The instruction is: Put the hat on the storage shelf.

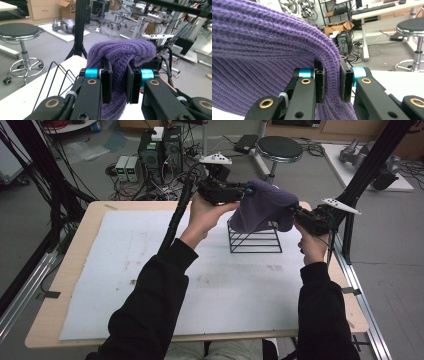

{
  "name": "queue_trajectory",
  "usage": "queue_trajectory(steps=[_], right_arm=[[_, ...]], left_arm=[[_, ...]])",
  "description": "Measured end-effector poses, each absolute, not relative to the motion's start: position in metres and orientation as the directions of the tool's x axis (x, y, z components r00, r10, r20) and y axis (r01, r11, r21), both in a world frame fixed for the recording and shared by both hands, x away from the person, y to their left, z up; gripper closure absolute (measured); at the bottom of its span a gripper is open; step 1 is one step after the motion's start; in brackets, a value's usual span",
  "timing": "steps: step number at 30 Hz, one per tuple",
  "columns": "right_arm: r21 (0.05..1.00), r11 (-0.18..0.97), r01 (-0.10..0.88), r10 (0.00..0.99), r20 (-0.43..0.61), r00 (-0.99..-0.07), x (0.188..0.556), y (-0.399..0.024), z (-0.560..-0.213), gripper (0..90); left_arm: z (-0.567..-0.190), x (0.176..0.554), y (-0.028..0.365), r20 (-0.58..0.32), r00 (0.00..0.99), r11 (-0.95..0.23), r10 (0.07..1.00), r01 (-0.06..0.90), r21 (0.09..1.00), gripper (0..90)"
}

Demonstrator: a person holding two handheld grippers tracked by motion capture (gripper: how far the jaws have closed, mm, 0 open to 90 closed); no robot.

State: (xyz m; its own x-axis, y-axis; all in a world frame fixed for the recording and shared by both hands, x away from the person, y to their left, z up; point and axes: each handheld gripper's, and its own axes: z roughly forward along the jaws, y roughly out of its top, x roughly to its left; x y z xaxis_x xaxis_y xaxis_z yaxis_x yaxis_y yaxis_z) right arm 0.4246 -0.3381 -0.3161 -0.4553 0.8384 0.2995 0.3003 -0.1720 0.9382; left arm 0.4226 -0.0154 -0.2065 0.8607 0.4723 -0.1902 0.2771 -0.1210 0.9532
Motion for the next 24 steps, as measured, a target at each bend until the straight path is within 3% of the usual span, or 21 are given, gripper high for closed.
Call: queue_trajectory(steps=[24], right_arm=[[0.878, -0.171, 0.447, 0.888, 0.334, -0.315, 0.438, -0.343, -0.373, 78.5]], left_arm=[[-0.265, 0.435, -0.036, -0.205, 0.818, -0.209, 0.538, 0.365, 0.907, 77.5]])
